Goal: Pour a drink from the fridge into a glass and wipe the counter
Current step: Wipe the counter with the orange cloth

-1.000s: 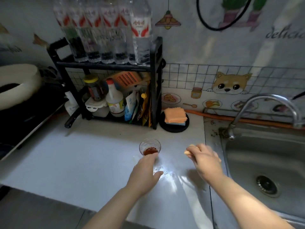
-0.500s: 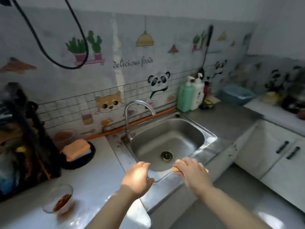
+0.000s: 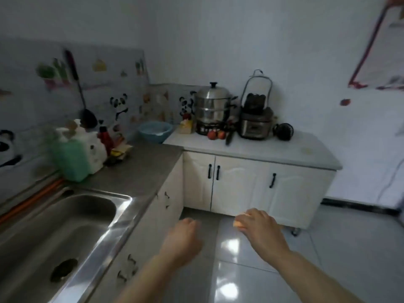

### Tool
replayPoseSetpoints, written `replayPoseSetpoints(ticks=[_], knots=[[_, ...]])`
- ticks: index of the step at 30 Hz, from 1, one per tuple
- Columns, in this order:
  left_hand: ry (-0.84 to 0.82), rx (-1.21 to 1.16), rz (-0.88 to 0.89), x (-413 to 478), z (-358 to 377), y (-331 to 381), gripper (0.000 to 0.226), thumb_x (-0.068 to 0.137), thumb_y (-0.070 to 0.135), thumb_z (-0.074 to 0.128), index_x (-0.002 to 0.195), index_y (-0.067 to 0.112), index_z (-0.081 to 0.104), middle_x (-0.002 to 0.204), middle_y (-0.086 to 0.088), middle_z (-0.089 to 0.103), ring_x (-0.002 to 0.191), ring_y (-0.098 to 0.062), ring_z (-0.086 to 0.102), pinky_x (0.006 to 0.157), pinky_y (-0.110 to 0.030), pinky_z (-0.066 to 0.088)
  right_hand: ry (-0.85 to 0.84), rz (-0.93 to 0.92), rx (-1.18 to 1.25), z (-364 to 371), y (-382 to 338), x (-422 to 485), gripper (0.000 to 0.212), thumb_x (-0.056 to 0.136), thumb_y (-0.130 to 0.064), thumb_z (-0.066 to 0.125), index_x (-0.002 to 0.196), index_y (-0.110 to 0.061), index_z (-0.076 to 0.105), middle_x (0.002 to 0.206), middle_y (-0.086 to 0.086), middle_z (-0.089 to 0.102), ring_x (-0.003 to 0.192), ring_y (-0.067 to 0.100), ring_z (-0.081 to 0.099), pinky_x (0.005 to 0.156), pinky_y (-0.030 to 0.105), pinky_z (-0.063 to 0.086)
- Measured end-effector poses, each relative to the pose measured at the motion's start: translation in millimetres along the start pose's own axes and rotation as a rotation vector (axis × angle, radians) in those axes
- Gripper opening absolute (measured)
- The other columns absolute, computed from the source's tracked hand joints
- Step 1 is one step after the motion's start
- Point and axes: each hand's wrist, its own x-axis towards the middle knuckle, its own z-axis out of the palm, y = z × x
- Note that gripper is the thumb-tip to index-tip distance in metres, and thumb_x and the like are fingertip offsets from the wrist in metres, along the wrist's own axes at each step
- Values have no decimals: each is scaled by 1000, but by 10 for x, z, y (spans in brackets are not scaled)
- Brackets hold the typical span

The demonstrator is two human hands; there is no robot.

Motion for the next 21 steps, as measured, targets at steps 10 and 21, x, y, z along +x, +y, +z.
replayPoseSetpoints(ticks=[10, 21], knots=[[-20, 38, 286, 1536, 263, 2094, 58, 93, 39, 51, 145, 18, 32, 147, -3, 40, 132, -21, 40, 108, -32, 34, 93, 249, -35, -327, 2359, 53, 29, 65, -19, 83, 88, -27, 68, 82, -1, 66, 66, 19, 60, 52, 26, 46], [-100, 85, 426, 2982, 533, 3284, 59, 95, 36, 48, 147, 18, 28, 150, -3, 35, 136, -20, 34, 109, -33, 29, 80, 412, 10, -182, 3850, 492, 21, 80, -18, 70, 98, -26, 66, 97, 1, 63, 83, 23, 58, 66, 27, 38]])
